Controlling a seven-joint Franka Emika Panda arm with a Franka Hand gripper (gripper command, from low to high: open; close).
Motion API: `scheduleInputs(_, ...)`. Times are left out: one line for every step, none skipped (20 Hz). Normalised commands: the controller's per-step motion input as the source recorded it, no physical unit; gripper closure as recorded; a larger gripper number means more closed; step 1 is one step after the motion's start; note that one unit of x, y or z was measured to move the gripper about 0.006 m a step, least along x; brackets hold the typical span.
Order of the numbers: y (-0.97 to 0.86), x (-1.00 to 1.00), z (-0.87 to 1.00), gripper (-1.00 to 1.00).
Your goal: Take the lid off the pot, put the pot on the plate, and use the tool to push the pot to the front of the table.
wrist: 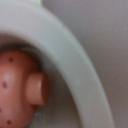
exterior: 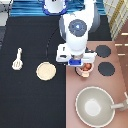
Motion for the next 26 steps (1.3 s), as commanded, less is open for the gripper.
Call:
scheduleInputs(0.20, 0.29, 0.00, -1.00)
scheduleInputs(0.25, 0.32, 0.07, -1.00)
scheduleInputs(0.31, 0.36, 0.13, -1.00)
scheduleInputs(0.34, 0.32, 0.11, -1.00)
scheduleInputs(0.41, 0.31, 0.11, 1.00)
scheduleInputs(0.41, 0.27, 0.05, 1.00)
scheduleInputs(0.42, 0.25, 0.05, 1.00)
scheduleInputs(0.42, 0.21, 0.00, 1.00)
scheduleInputs(0.40, 0.19, 0.00, 1.00)
scheduleInputs(0.38, 0.17, 0.00, 1.00)
scheduleInputs(0.33, 0.14, -0.08, 1.00)
scheduleInputs(0.25, 0.17, -0.16, 1.00)
scheduleInputs(0.16, 0.14, -0.29, 1.00)
scheduleInputs(0.06, 0.09, -0.41, 1.00)
scheduleInputs(0.03, 0.07, -0.37, 1.00)
scheduleInputs(0.00, 0.09, -0.10, 1.00)
scheduleInputs(0.00, 0.08, -0.02, 1.00)
scheduleInputs(0.00, 0.08, 0.00, 1.00)
scheduleInputs(-0.06, 0.04, -0.04, 1.00)
scheduleInputs(-0.09, 0.08, -0.02, 1.00)
scheduleInputs(-0.09, 0.09, 0.00, 1.00)
scheduleInputs(-0.08, 0.15, 0.20, 1.00)
scheduleInputs(-0.08, 0.12, 0.48, 1.00)
scheduleInputs(-0.04, 0.13, 0.87, 1.00)
scheduleInputs(-0.07, 0.13, 1.00, 1.00)
scheduleInputs(-0.09, 0.07, 1.00, 1.00)
